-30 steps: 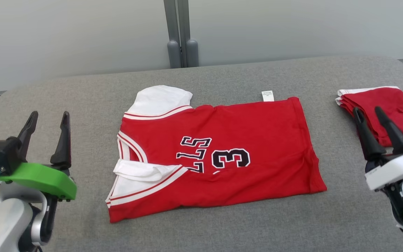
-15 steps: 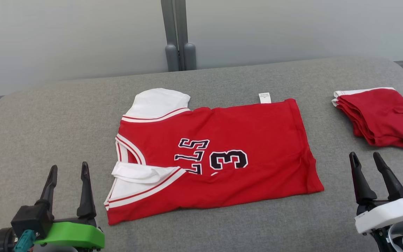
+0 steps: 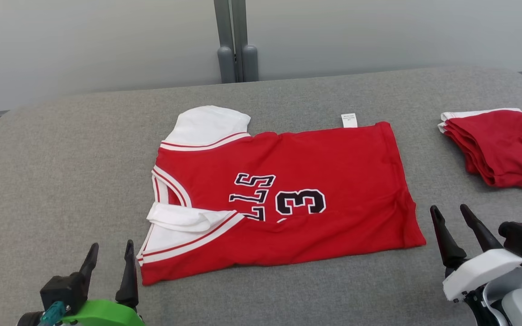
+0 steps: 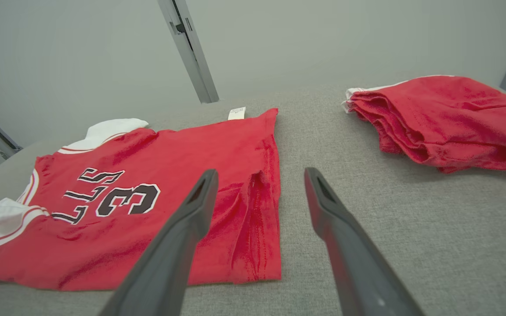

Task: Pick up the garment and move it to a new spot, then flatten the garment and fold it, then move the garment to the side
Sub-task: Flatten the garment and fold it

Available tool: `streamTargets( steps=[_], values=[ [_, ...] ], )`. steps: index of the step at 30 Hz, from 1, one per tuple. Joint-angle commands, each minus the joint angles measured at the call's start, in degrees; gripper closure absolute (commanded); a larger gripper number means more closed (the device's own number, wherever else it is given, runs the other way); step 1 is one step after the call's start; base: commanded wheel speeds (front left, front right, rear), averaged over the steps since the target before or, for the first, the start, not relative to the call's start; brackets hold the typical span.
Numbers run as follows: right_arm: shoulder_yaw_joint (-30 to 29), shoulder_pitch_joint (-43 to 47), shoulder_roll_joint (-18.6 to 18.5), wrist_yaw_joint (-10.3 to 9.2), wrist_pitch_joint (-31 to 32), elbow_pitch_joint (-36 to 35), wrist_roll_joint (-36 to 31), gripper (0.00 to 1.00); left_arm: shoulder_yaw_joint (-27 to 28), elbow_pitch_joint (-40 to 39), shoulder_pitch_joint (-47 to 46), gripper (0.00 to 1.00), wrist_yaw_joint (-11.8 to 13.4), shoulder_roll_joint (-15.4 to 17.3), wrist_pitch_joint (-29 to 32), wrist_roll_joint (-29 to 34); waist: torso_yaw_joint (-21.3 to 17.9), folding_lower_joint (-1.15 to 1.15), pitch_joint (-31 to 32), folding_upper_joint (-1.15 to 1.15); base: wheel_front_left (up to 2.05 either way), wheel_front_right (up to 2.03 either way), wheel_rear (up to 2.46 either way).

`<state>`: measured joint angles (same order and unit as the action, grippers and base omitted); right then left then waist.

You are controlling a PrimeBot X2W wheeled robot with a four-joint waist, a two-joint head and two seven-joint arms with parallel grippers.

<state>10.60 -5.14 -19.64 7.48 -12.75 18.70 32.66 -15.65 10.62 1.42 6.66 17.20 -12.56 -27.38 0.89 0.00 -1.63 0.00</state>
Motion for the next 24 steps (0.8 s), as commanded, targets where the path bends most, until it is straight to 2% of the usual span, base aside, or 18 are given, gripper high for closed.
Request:
streamTargets(
  steps=[1,10,16,24],
  values=[
    [0.5,-1.4,0.1,0.02,1.2,1.8,0.3,0.0,-0.5,1.3,-1.6,0.0,-1.0,-0.3,1.7,-0.9,0.5,0.0,-1.2,0.0,0.0,0.0,0.0],
    [3.1,-7.7,1.8,0.01,8.2,13.5,0.1,0.0,-4.8,8.7,-6.8,0.0,-5.4,-1.2,9.0,-2.4,1.8,0.0,-4.0,0.0,0.0,0.0,0.0],
    [4.5,-10.1,2.7,0.01,8.7,17.0,0.7,0.0,-6.1,14.8,-9.6,0.0,-7.1,-1.8,12.7,-3.5,1.6,0.0,-5.4,0.0,0.0,0.0,0.0],
    [7.5,-12.6,2.4,0.01,10.0,20.3,1.4,0.0,-7.7,21.0,-12.7,0.0,-9.1,-2.7,14.6,-4.1,1.2,0.0,-6.5,0.0,0.0,0.0,0.0]
  ],
)
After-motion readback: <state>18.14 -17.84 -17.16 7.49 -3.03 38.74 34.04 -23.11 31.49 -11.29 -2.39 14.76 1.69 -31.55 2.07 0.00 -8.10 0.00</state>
